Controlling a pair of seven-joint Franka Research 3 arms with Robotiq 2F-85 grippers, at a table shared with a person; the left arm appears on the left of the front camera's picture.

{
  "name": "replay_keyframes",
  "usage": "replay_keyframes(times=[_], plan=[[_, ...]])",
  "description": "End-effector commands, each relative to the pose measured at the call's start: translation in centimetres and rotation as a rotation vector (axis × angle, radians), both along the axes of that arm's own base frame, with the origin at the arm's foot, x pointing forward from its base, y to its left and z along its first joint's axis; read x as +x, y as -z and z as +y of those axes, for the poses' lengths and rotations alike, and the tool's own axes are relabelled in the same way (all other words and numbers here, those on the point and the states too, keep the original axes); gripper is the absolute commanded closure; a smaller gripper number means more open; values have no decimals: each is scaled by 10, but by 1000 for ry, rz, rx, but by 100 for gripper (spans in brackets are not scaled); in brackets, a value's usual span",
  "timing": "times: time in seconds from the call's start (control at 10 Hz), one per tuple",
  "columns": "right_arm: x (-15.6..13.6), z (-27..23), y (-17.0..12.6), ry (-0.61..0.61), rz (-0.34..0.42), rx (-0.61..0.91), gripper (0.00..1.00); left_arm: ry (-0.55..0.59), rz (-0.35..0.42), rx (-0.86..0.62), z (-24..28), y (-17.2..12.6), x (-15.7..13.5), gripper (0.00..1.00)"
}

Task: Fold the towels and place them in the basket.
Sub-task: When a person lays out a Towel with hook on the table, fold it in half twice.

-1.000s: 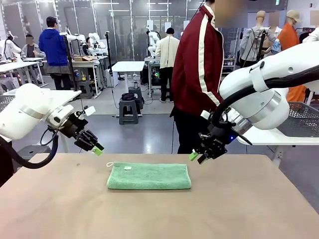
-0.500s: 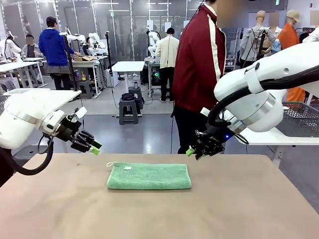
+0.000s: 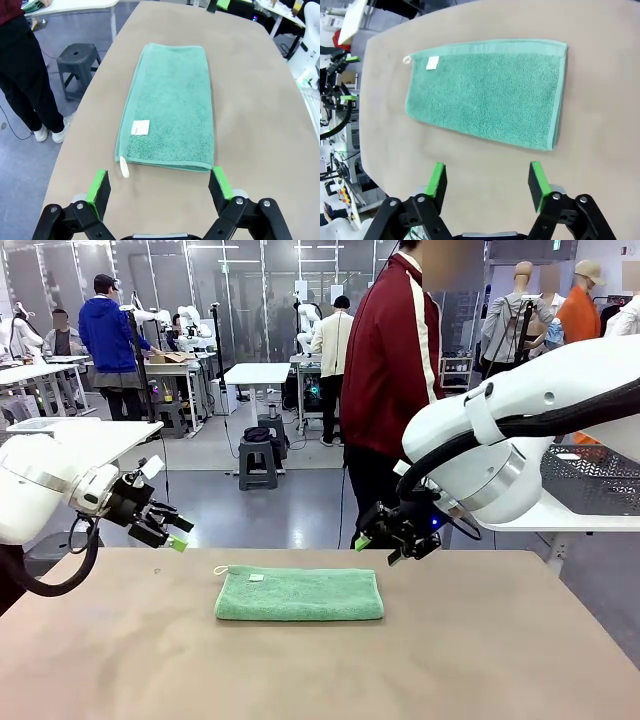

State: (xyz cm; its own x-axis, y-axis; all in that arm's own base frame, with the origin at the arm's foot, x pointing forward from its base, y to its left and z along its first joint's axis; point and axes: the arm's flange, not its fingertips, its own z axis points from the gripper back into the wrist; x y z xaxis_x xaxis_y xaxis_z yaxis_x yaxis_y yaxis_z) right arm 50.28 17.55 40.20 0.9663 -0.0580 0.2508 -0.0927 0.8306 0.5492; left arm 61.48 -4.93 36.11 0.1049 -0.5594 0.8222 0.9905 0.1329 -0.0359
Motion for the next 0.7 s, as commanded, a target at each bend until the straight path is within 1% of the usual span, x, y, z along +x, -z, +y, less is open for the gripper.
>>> replay_keyframes(times=[0.0, 0.1, 0.2, 0.3, 0.6], plan=[[4, 5, 5, 25, 35, -55, 0, 4, -38, -38, 6, 6, 0, 0], [6, 6, 7, 19, 45, -65, 0, -15, -39, -14, 5, 8, 0, 0], [7, 11, 11, 16, 36, -95, 0, -2, -5, 0, 3, 1, 0, 0], [8, 19, 17, 18, 35, -137, 0, -2, -5, 0, 3, 1, 0, 0], [12, 50, 35, 17, -1, -236, 0, -2, -5, 0, 3, 1, 0, 0]])
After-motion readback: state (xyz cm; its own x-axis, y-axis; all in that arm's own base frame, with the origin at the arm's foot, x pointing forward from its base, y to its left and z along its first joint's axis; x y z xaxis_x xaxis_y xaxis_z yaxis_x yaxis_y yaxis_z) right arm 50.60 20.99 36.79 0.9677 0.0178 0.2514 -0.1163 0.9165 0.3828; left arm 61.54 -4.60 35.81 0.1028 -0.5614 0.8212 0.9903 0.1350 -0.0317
